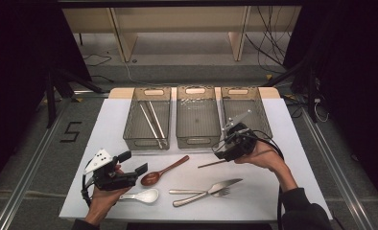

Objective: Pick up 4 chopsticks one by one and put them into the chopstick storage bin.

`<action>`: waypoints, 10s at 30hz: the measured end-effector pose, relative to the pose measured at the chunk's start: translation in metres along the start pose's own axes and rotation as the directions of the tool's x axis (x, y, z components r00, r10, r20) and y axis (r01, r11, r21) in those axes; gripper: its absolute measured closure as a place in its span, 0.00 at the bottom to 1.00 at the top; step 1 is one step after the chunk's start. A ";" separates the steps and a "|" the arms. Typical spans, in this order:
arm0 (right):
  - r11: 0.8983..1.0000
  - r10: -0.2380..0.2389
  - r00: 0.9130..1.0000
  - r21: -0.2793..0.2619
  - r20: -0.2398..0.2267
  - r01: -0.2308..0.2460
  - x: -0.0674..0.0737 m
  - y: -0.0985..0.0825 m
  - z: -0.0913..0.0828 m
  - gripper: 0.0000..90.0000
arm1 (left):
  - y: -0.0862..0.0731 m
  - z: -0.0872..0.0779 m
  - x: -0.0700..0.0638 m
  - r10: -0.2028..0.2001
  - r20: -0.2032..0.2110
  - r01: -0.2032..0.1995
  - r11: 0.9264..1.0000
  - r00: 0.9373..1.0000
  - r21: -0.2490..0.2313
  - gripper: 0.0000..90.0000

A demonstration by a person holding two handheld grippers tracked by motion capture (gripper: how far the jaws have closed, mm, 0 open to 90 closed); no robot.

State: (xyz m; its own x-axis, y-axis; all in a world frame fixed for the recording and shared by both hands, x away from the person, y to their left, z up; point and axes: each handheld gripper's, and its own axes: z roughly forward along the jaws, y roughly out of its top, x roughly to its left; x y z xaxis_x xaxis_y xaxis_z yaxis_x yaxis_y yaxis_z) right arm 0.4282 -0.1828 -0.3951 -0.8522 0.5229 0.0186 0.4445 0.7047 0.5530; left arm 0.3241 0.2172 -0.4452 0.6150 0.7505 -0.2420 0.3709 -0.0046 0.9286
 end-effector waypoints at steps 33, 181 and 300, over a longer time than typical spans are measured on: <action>0.969 -0.045 0.997 0.245 0.054 0.031 -0.026 -0.031 0.037 0.50 | 0.000 0.000 0.000 0.005 0.000 -0.005 1.000 1.000 0.003 0.15; 0.925 0.178 0.982 -0.329 -0.065 -0.189 0.014 0.198 0.058 0.95 | 0.001 -0.001 0.000 0.002 0.004 -0.002 1.000 1.000 -0.009 0.15; 0.971 0.088 0.994 -0.217 -0.063 -0.100 0.045 0.073 0.029 0.37 | 0.000 -0.001 0.002 0.000 -0.002 0.000 1.000 1.000 0.014 0.15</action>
State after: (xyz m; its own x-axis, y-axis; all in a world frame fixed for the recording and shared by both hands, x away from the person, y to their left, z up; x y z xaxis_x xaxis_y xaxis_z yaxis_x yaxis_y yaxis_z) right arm 0.4304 -0.0943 -0.3779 -0.8254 0.5516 0.1202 0.4571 0.5280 0.7157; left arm 0.3251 0.2195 -0.4451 0.6136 0.7518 -0.2413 0.3803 -0.0136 0.9247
